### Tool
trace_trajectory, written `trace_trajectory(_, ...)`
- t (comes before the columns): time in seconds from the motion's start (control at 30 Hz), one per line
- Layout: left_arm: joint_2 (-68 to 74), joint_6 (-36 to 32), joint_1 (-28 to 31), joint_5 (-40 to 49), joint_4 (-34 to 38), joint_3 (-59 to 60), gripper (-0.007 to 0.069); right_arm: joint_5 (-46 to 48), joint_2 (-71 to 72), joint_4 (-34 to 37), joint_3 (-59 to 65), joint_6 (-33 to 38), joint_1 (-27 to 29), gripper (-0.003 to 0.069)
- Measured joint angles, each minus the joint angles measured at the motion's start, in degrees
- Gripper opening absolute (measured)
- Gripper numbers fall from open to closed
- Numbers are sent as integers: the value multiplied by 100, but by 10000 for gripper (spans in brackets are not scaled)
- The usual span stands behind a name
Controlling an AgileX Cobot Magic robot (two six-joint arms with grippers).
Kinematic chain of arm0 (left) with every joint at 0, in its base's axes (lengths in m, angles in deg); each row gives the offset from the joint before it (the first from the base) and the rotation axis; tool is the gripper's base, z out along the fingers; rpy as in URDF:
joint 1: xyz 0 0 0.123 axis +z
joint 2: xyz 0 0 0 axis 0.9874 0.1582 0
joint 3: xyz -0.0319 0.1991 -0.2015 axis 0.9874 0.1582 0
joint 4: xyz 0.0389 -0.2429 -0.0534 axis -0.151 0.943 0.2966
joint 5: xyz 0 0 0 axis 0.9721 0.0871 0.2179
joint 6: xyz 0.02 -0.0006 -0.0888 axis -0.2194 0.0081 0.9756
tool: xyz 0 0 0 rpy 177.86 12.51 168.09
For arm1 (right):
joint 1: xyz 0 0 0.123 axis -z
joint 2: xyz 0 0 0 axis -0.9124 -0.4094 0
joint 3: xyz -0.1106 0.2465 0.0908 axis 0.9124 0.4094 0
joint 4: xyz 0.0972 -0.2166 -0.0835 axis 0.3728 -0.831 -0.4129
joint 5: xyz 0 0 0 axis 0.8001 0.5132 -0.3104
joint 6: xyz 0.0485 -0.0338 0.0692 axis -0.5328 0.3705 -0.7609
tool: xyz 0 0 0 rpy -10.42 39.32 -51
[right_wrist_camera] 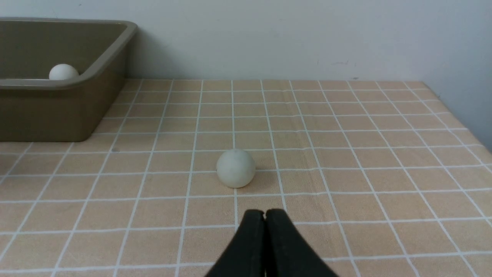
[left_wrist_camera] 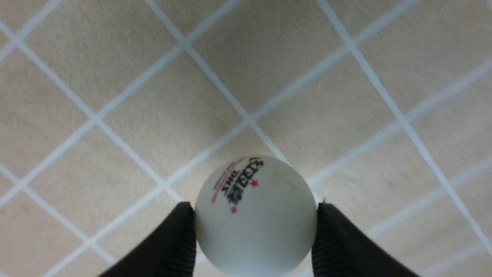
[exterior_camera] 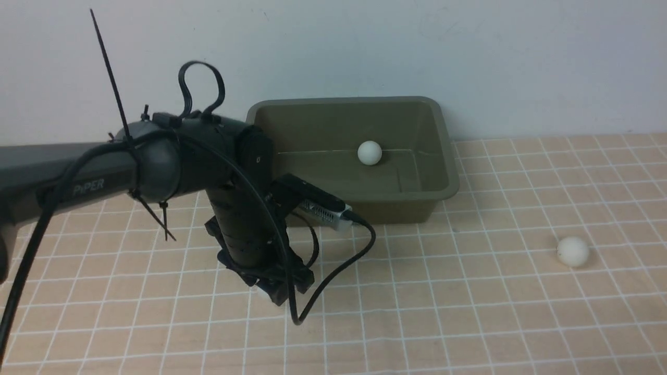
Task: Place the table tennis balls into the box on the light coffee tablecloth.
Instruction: 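Reach for and grasp a ping pong ball on the table beside the basket, then drop the ball into the bin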
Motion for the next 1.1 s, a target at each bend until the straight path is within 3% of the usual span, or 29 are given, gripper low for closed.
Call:
trace_trajectory(0.13,0,-252,0,929,0,-1032,311,0,0,0,0,0,0,-19)
trace_trajectory(0.23,0,-320,0,997,0,-1746,311,0,0,0,0,0,0,-19)
trace_trajectory(0.67,373,-117,0,-1497,0,-2375,311,0,0,0,0,0,0,-19)
trace_trajectory(1.1,1234,471,163,-1785,0,-2375,311,0,0,0,0,0,0,-19)
